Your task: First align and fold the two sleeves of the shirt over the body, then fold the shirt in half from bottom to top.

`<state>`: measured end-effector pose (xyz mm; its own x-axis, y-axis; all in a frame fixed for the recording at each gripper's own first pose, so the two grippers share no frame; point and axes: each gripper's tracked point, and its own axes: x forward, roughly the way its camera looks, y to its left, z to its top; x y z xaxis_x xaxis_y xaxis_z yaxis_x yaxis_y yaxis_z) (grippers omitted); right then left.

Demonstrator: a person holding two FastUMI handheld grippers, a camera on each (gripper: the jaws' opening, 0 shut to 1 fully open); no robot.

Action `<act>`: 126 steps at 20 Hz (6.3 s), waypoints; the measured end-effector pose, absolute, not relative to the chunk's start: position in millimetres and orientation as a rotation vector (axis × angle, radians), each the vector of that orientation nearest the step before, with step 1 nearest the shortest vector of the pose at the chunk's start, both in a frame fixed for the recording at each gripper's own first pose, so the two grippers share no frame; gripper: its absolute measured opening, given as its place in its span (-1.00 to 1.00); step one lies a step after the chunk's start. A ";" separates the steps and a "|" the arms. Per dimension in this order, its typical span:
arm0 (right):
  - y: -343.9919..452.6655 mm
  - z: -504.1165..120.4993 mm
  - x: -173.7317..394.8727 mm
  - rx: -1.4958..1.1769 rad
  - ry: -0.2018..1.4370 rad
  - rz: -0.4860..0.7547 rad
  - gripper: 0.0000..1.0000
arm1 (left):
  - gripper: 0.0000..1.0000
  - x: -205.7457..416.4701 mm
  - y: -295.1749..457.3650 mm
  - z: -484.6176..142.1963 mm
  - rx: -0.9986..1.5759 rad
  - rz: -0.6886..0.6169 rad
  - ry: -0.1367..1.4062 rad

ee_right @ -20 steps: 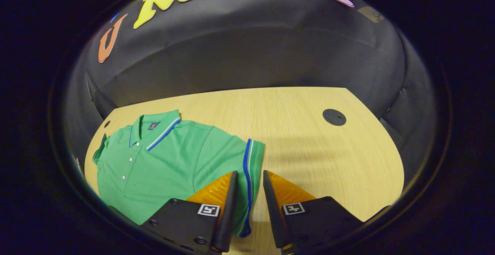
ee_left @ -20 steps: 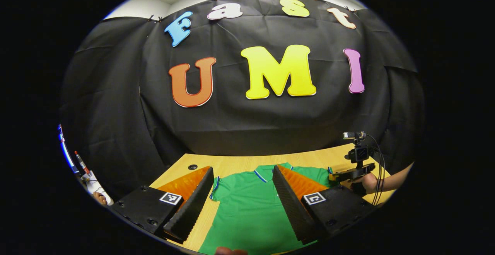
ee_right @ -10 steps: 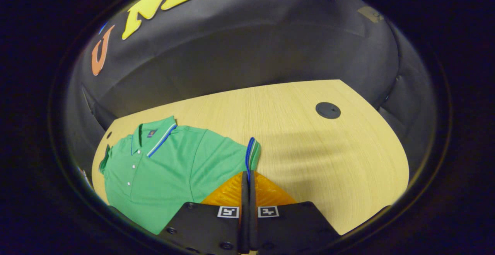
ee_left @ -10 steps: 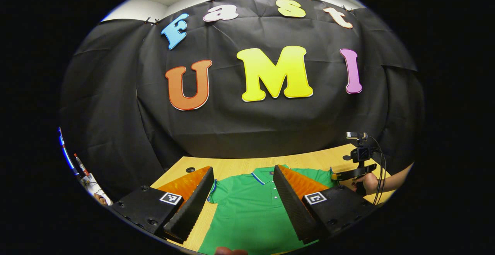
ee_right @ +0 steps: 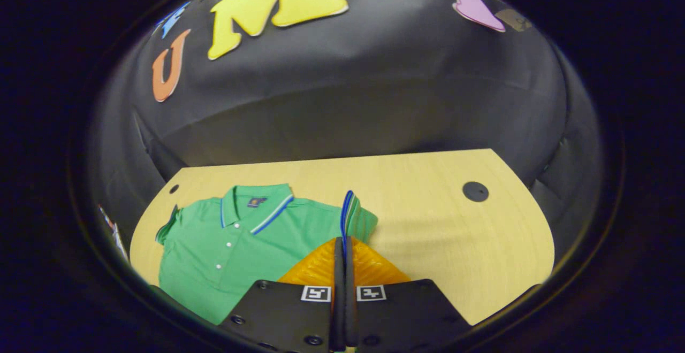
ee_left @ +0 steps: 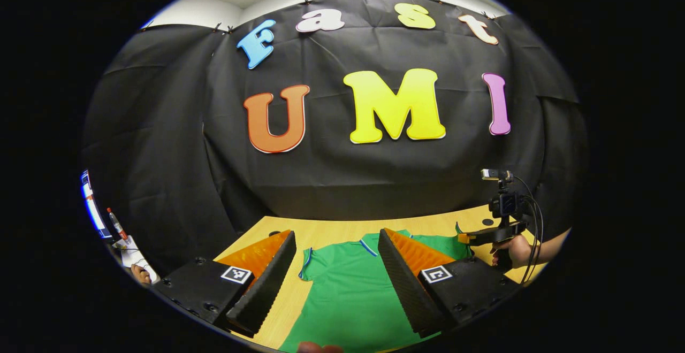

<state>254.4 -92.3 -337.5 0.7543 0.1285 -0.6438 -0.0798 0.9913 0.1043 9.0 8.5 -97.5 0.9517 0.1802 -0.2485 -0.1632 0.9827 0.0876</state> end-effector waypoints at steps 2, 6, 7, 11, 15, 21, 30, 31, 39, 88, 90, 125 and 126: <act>-63.4 -339.2 249.6 0.055 0.715 0.155 -0.95 | 0.98 2.5 22.0 -94.9 0.068 0.207 0.255; -14.9 -357.3 243.3 0.015 0.744 0.212 -0.94 | 0.98 -12.5 50.4 -92.0 0.061 0.268 0.252; -7.2 -362.6 241.8 0.007 0.754 0.218 -0.94 | 0.98 -16.0 57.6 -93.1 0.058 0.283 0.255; 9.2 -377.6 238.3 0.011 0.796 0.207 -0.87 | 0.98 -28.2 85.3 -96.1 0.046 0.326 0.268; 15.2 -367.0 230.6 0.032 0.795 0.198 -0.27 | 0.98 -26.7 100.3 -100.3 0.031 0.315 0.276; 9.8 -291.1 184.2 0.043 0.727 0.191 0.59 | 0.98 -2.4 105.0 -115.7 -0.031 0.194 0.295; 7.6 -165.8 89.8 0.094 0.615 0.208 0.80 | 0.97 77.0 118.2 -203.6 -0.147 0.004 0.464; 5.8 -159.6 83.9 0.102 0.614 0.205 0.82 | 0.97 86.2 117.9 -219.5 -0.162 -0.011 0.495; -13.8 -152.8 49.7 0.046 0.632 0.173 0.82 | 0.97 137.0 141.8 -328.9 -0.171 0.040 0.656; -87.2 -170.3 1.2 0.084 0.612 0.056 0.84 | -0.72 155.8 -26.2 -343.7 0.182 -0.348 0.692; -90.5 -170.5 -1.5 0.082 0.607 0.051 0.84 | 0.00 149.3 -30.3 -331.9 0.164 -0.340 0.681; -95.1 -379.9 -201.4 -0.159 1.171 0.213 0.86 | 0.95 -235.6 82.7 -357.9 0.058 -0.224 1.142; -95.2 -384.0 -203.2 -0.164 1.176 0.212 0.92 | 0.95 -234.6 82.3 -359.5 0.057 -0.223 1.142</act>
<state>-203.2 -95.2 -384.0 0.3684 0.0786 -0.9264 -0.2491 0.9683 -0.0169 -234.6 82.3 -359.5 0.3960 -0.1473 -0.9063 0.2050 0.9763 -0.0691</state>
